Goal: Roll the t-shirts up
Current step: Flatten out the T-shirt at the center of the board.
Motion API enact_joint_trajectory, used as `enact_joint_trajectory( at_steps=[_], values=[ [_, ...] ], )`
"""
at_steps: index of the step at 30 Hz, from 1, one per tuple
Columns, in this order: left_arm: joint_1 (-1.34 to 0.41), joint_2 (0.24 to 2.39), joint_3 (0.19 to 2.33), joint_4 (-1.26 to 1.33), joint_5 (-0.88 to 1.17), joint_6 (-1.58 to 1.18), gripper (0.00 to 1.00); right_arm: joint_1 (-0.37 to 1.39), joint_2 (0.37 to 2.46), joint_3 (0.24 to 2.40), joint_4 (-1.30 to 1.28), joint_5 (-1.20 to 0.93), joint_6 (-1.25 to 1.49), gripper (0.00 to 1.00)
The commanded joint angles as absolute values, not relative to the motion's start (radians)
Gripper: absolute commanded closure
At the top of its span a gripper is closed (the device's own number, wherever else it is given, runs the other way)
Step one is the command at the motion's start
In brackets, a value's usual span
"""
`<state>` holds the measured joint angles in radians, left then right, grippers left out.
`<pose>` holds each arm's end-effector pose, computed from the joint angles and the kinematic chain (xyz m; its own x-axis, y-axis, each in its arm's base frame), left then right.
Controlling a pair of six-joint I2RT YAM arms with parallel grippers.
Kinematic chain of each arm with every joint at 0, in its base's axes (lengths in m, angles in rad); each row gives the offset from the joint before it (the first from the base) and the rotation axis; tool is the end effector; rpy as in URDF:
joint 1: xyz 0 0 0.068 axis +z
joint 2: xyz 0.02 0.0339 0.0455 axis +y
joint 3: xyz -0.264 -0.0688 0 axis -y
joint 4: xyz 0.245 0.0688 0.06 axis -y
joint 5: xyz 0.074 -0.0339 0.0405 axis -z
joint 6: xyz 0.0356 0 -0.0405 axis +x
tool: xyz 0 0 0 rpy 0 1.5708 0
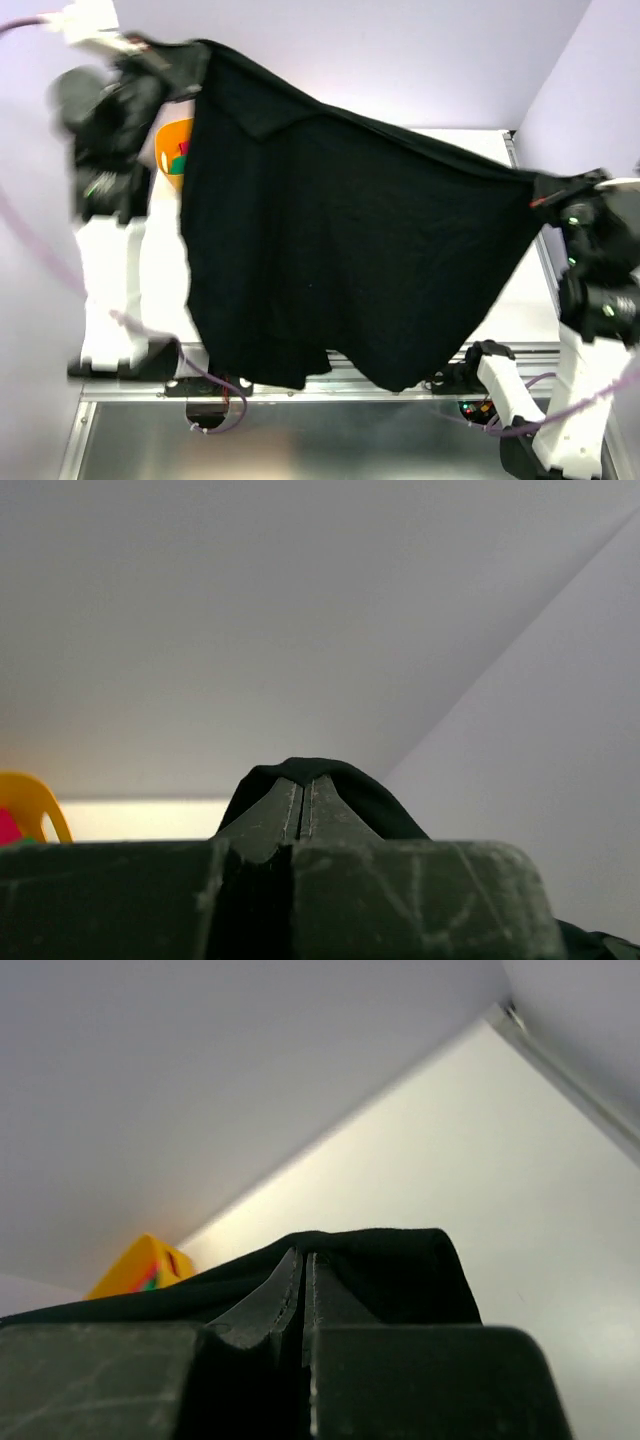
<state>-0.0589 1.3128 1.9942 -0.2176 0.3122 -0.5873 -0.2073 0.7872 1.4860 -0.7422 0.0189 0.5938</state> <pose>0.2006 -0.0228 0.6179 0.1887 -0.5394 -0.8206 0.5224 0.7628 -0.3812 0.0900 -0.0196 0.4993 0.0903 0.5527 -0.8285 0.2096 0.8027 0.5583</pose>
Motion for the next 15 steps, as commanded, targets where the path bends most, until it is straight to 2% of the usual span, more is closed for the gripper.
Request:
enact_joint_trajectory(
  at_steps=[1,7,10,15],
  values=[
    [-0.167,1.49,1.927,-0.123,0.223,-0.529,1.0,-0.207,0.818,1.303,-0.813,0.185,0.615,0.99],
    [-0.242,1.863,2.003,-0.12,0.201,-0.5,1.0,-0.207,0.949,1.062,-0.64,0.227,0.646,0.99],
    [-0.245,2.062,2.074,-0.12,0.199,-0.511,1.0,-0.207,1.116,1.036,-0.54,0.277,0.655,0.99],
    [-0.244,2.307,2.319,-0.164,0.207,-0.531,1.0,-0.207,1.423,1.147,-0.465,0.337,0.66,0.99]
  ],
)
